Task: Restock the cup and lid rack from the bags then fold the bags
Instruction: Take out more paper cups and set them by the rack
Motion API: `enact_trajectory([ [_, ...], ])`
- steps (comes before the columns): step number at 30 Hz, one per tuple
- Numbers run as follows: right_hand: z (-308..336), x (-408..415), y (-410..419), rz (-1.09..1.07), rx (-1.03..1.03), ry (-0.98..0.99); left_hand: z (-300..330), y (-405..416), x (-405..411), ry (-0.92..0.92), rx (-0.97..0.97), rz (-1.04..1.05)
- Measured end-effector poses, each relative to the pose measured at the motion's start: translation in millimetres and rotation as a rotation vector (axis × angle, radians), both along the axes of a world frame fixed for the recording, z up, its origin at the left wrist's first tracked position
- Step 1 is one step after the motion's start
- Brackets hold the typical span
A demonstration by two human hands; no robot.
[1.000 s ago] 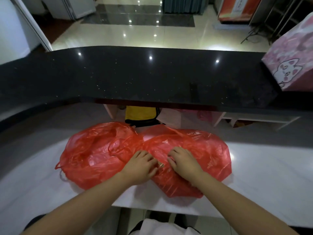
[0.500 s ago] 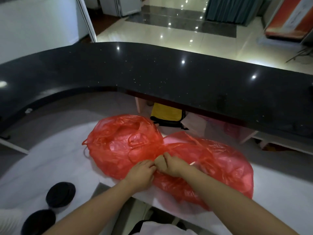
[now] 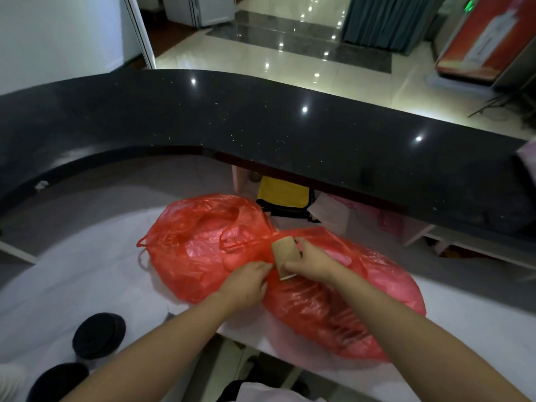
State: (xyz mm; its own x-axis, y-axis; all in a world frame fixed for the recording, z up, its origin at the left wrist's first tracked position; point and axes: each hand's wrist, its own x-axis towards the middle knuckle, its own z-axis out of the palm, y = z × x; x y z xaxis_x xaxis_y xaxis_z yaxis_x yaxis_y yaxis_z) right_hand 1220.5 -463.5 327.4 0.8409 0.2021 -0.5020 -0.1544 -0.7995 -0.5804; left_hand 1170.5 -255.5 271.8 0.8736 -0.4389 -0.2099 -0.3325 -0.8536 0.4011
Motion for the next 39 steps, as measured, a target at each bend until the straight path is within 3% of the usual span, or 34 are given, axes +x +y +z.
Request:
enact_trajectory([
  [10,58.1,22.1,0.3,-0.190,0.198,-0.352,61.9,-10.3,33.4,-0.045,-0.378,0.224],
  [18,126.6,20.2,31.8,-0.146,0.458,-0.612,122.8,-9.3,15.4,-0.116,-0.614,0.431],
  [26,128.3,-61.7,141.3,0.196,0.656,-0.505,145.2,70.4,-109.6,-0.181,-0.778,0.811],
  [39,90.4,-316.0,363.1,0.921,0.707,-0.176,105.9,233.8,-420.1,-0.210,-0.813,1.435],
])
